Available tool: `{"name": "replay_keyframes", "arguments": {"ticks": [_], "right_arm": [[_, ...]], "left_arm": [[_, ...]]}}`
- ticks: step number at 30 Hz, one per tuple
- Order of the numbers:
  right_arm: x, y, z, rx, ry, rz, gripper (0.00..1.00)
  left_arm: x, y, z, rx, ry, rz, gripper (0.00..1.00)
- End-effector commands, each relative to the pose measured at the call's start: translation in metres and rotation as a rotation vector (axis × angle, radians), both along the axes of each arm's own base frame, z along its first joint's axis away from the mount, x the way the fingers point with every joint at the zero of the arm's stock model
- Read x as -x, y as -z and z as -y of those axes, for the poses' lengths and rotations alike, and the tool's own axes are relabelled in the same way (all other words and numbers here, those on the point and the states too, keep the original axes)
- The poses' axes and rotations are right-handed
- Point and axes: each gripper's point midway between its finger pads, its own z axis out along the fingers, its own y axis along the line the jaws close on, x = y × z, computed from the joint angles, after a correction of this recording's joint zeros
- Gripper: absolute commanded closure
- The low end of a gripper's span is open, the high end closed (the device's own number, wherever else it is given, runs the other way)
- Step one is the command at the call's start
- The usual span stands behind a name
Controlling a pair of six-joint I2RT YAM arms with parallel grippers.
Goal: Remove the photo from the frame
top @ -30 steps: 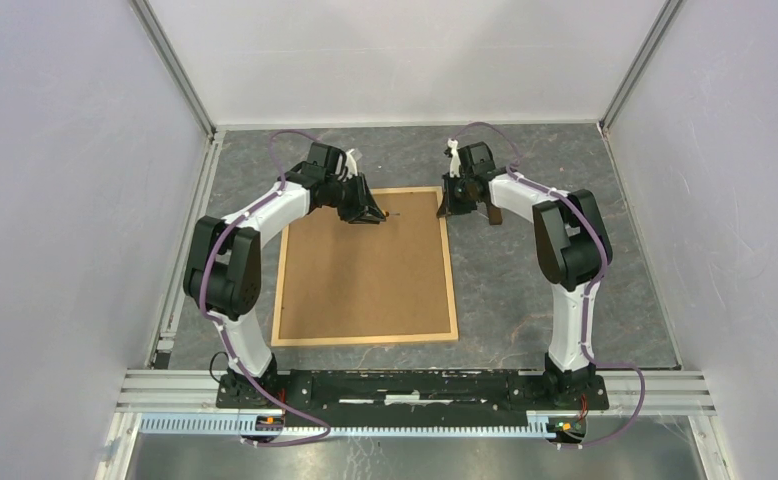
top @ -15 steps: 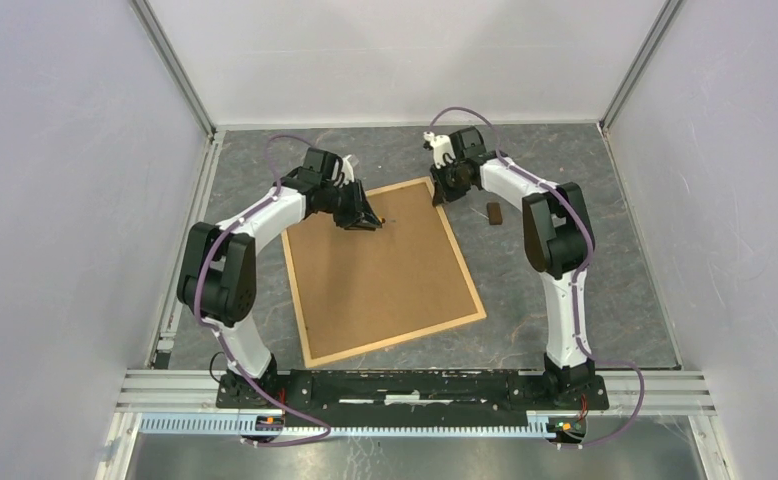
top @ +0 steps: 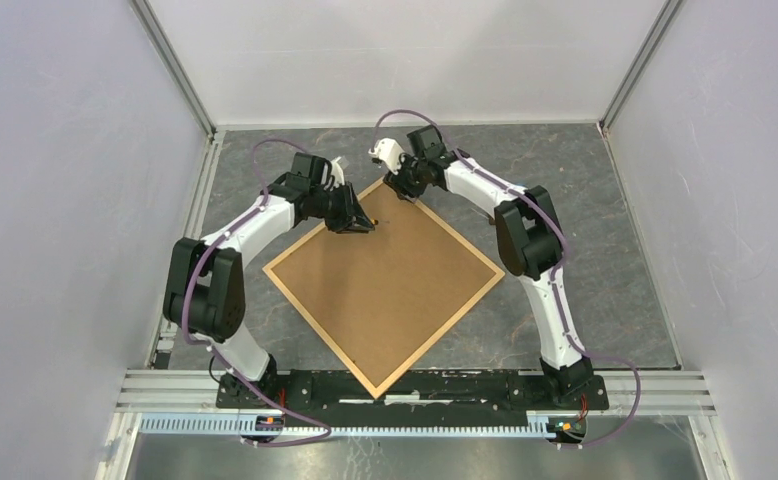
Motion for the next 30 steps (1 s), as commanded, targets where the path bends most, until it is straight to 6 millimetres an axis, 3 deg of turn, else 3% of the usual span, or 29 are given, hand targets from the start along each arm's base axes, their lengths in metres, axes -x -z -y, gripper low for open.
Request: {"name": "replay_keyframes", "arguments": {"ticks": [1,4,7,9,12,15,17,23,30], "right_arm": [[-0.028,-0.112,-0.013,-0.130,0.039,0.223,0.40],[-0.014,-0.145,0.015,-0.198,0.157,0.197,0.23],[0.014,-0.145,0.051,-0.245,0.269,0.090,0.15],[0.041,-0.131,0.073,-0.253,0.305,-0.014,0.14],[0.089,-0.092,0.105,-0.203,0.318,-0.171,0.20],[0.134,-0.055,0.133,-0.115,0.287,-0.265,0.27],[0.153,-0.038,0.148,-0.059,0.273,-0.279,0.30],[0.171,-0.001,0.172,0.091,0.217,-0.306,0.35],[0.146,0.027,0.189,0.262,0.145,-0.282,0.45]], "left_arm": [[-0.004,-0.022,-0.004,0.017,0.049,0.136,0.98],[-0.003,-0.023,-0.004,0.027,0.042,0.147,0.98],[-0.004,-0.023,-0.003,0.038,0.041,0.152,0.98],[-0.005,-0.023,-0.002,0.038,0.045,0.155,0.98],[-0.007,-0.023,-0.002,0.039,0.050,0.162,0.98],[-0.008,-0.023,-0.001,0.045,0.055,0.160,0.98],[-0.009,-0.024,0.000,0.048,0.059,0.163,0.98],[-0.008,-0.024,0.000,0.042,0.071,0.164,0.98],[-0.005,-0.024,-0.003,0.035,0.074,0.169,0.98]]}}
